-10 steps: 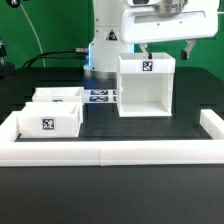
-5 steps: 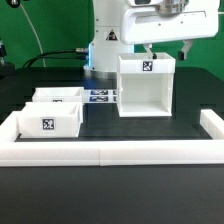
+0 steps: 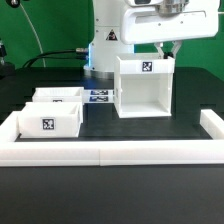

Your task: Assemble drawer

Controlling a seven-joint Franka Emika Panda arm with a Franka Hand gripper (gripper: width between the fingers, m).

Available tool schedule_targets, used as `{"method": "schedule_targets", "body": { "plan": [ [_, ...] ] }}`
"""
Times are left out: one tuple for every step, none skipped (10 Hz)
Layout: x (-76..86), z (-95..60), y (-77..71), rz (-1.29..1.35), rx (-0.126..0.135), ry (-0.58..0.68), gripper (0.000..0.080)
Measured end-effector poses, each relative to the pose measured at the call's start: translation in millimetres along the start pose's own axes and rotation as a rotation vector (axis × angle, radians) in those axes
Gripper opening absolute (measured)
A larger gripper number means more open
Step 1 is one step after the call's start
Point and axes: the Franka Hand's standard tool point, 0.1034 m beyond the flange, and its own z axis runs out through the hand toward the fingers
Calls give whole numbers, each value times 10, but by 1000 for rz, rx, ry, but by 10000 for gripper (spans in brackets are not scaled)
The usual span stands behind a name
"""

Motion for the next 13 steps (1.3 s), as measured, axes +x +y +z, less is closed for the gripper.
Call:
{"method": "schedule_targets", "body": {
  "plan": [
    [0,0,0,0,0,0,36],
    [0,0,0,0,0,0,36],
    [0,0,0,0,0,0,36],
    [0,0,0,0,0,0,36],
    [18,-9,8,2,1,-1,36],
    [116,-43,30,11,5,3,37],
    [241,-56,49,12,12,3,37],
    [410,-69,70,18,20,6,37],
    [563,-77,92,27,25,14,37],
    [718,-90,118,35,30,25,37],
    [877,-111,143,44,35,40,38],
    [991,-123,162,49,38,51,38],
    [1135,-142,174,55,42,66,38]
  ]
}}
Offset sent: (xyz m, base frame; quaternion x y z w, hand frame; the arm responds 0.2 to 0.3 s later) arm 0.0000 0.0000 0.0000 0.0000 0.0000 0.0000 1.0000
